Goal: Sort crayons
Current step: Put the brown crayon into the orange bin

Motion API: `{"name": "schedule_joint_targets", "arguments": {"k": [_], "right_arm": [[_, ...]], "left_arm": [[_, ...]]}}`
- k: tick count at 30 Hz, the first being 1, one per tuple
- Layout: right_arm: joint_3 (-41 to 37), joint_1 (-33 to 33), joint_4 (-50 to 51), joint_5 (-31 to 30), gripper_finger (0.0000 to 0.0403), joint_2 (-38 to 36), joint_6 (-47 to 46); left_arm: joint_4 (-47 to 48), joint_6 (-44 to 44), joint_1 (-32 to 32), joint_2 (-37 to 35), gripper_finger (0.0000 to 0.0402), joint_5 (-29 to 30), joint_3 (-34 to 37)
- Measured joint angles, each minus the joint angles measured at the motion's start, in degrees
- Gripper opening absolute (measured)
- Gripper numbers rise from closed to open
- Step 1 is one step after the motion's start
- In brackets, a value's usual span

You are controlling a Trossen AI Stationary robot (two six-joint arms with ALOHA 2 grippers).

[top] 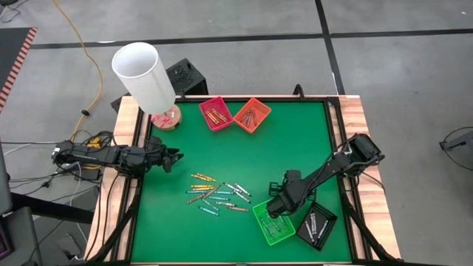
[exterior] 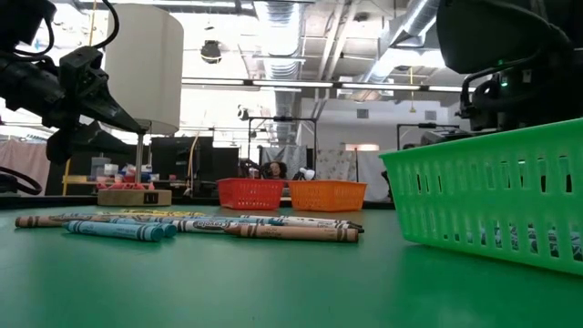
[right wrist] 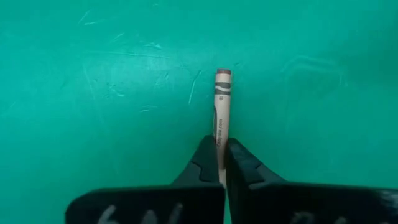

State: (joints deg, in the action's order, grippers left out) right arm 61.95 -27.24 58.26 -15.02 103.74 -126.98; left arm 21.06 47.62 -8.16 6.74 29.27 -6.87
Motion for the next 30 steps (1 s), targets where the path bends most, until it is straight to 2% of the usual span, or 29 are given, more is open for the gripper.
{"name": "schedule_joint_targets", "arguments": {"k": [5, 15, 24, 30], "right_arm": [[1.05, 0.04, 0.49, -0.89, 0.0004, 0.25, 2.92], [6.31, 3.19, 0.57, -8.32, 0.0002, 0.24, 11.71], [11.03, 11.59, 0.27, -13.65, 0.0001, 0.20, 28.46], [13.55, 19.21, -5.79, -15.91, 0.0001, 0.11, 43.29]], "left_arm": [[0.00, 0.05, 0.00, 0.00, 0.0215, 0.01, 0.00], [0.00, 0.19, 0.00, 0.00, 0.0215, 0.03, 0.00], [0.01, 0.19, 0.00, 0.00, 0.0215, 0.03, 0.00], [0.02, 0.19, 0.00, 0.00, 0.0215, 0.05, 0.00]]}}
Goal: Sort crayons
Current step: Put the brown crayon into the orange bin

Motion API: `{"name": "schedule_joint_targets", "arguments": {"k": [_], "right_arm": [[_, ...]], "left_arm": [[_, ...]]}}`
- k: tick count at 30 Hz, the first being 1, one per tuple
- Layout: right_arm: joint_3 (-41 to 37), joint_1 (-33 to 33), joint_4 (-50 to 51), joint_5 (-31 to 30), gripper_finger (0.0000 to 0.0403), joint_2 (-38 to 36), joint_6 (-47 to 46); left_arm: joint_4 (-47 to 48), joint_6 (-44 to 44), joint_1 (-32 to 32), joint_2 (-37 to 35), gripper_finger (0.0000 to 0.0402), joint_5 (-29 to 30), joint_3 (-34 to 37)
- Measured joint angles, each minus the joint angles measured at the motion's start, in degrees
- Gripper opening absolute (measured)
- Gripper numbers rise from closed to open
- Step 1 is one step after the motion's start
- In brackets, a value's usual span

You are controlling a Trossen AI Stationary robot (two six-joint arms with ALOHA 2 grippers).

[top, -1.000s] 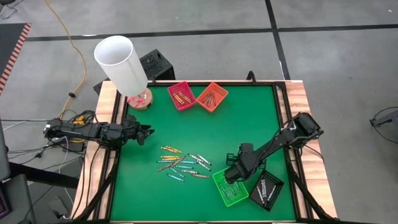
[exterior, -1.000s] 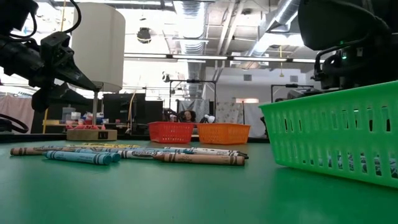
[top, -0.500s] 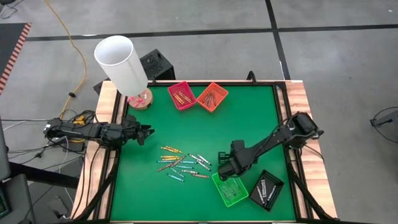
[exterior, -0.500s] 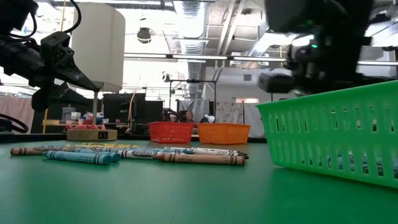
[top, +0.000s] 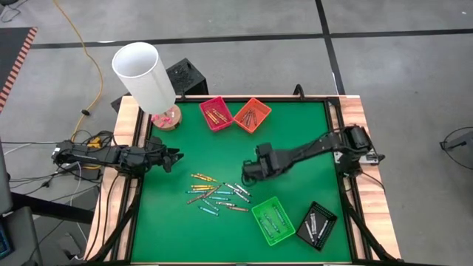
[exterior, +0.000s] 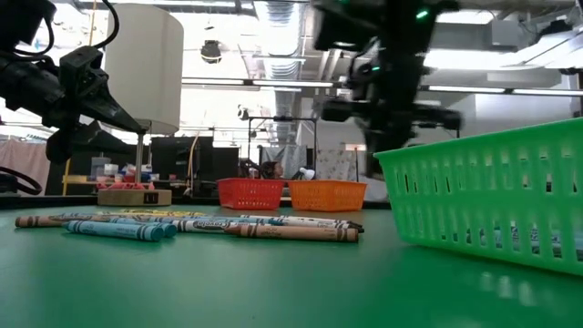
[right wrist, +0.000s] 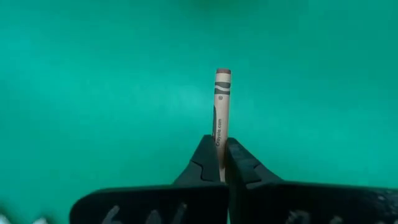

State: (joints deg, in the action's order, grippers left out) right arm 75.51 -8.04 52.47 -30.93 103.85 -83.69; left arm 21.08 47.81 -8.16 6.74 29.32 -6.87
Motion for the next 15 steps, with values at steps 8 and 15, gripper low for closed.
{"name": "schedule_joint_targets", "arguments": {"k": [8, 15], "right_arm": [[0.63, 9.65, -19.39, -0.56, 0.0001, -0.02, 21.64], [0.63, 16.42, -29.93, -11.87, 0.0002, -0.07, 28.29]], "left_arm": [[0.00, 0.00, 0.00, 0.00, 0.0215, 0.13, 0.00], [-0.01, 0.00, 0.01, 0.00, 0.0215, 0.50, 0.00]]}}
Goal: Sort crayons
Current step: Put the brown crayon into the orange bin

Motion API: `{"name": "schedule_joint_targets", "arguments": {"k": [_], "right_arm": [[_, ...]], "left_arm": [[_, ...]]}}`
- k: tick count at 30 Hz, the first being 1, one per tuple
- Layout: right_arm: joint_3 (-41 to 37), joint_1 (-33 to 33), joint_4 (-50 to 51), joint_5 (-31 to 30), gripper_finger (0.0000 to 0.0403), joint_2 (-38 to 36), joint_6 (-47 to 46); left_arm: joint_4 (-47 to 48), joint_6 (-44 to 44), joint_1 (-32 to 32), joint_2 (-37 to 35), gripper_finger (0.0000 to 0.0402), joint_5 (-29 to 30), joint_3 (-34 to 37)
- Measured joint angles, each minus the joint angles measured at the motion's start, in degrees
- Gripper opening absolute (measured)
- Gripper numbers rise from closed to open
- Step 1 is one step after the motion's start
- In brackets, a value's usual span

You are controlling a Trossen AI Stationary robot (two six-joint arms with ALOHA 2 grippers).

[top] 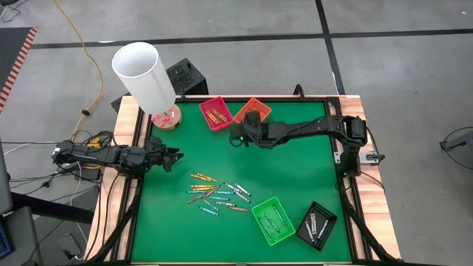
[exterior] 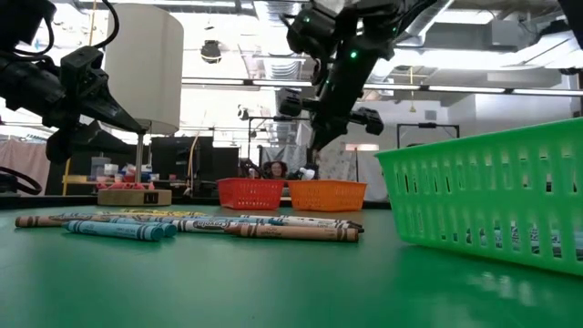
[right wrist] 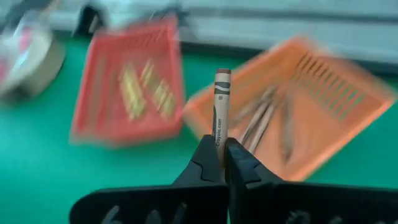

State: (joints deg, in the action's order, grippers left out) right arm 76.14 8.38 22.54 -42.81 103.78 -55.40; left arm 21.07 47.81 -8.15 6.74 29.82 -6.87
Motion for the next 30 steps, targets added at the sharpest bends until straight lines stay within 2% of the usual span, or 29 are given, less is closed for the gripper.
{"name": "schedule_joint_targets", "arguments": {"k": [3, 5, 16, 30], "right_arm": [[0.00, 2.26, -0.10, -4.93, 0.0002, -0.01, -0.44], [0.00, 3.88, -0.20, -5.43, 0.0003, 0.16, -1.48], [-1.49, 7.87, 0.97, -1.04, 0.0004, 3.14, -8.23], [-1.42, 9.20, -0.52, 4.07, 0.0012, 7.53, -7.18]], "left_arm": [[0.01, -0.08, 0.00, 0.00, 0.0215, 0.00, 0.00], [-0.01, -0.15, -0.01, 0.00, 0.0215, 0.08, 0.00], [-0.01, -0.14, 0.00, 0.00, 0.0215, 1.92, 0.00], [-0.12, -0.13, 0.01, 0.00, 0.0215, 2.45, 0.00]]}}
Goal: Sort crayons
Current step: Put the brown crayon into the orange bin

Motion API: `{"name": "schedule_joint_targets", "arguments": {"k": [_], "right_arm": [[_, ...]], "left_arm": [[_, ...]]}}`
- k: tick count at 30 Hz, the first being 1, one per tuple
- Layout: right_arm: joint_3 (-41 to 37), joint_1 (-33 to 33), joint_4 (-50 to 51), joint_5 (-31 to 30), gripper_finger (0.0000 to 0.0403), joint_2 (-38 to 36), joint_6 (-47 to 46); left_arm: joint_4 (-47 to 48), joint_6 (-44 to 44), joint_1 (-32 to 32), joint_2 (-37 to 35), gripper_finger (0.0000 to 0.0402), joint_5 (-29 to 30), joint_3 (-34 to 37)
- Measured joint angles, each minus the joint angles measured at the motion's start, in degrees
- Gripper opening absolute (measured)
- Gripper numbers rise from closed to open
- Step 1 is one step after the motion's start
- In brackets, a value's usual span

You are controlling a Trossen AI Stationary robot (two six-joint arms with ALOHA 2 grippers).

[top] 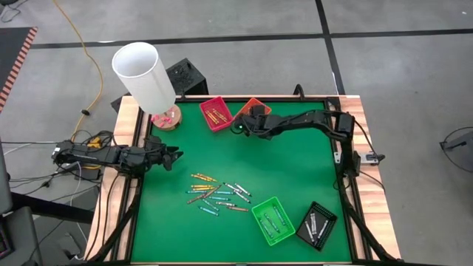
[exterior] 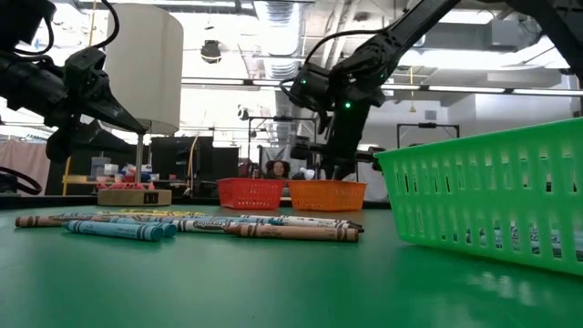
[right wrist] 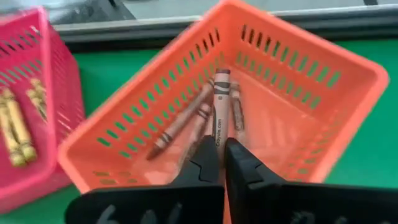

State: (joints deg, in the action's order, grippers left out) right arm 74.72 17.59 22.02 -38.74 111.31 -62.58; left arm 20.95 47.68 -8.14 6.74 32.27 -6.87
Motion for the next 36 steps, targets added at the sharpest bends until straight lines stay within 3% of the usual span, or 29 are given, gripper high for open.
{"name": "schedule_joint_targets", "arguments": {"k": [9, 18, 25, 31, 36], "right_arm": [[3.29, 0.63, 0.56, 5.19, 0.0075, 0.02, 8.84], [15.96, -1.31, 10.85, 15.60, 0.0083, 0.07, 26.35], [20.48, -10.18, 11.65, 29.73, 0.0083, 0.02, 50.81], [20.52, -19.31, 8.63, 29.92, 0.0083, 1.65, 68.21], [20.50, -24.31, -2.97, 30.04, 0.0083, 6.22, 75.38]], "left_arm": [[0.03, 0.04, 0.00, 0.00, 0.0215, -0.07, 0.00], [0.05, 0.17, 0.00, 0.00, 0.0215, -1.00, 0.00], [0.07, 0.15, 0.00, 0.00, 0.0215, -1.51, 0.00], [0.08, -0.70, 0.00, 0.00, 0.0215, -1.51, 0.00], [0.08, -0.92, 0.00, 0.02, 0.0215, -1.49, 0.00]]}}
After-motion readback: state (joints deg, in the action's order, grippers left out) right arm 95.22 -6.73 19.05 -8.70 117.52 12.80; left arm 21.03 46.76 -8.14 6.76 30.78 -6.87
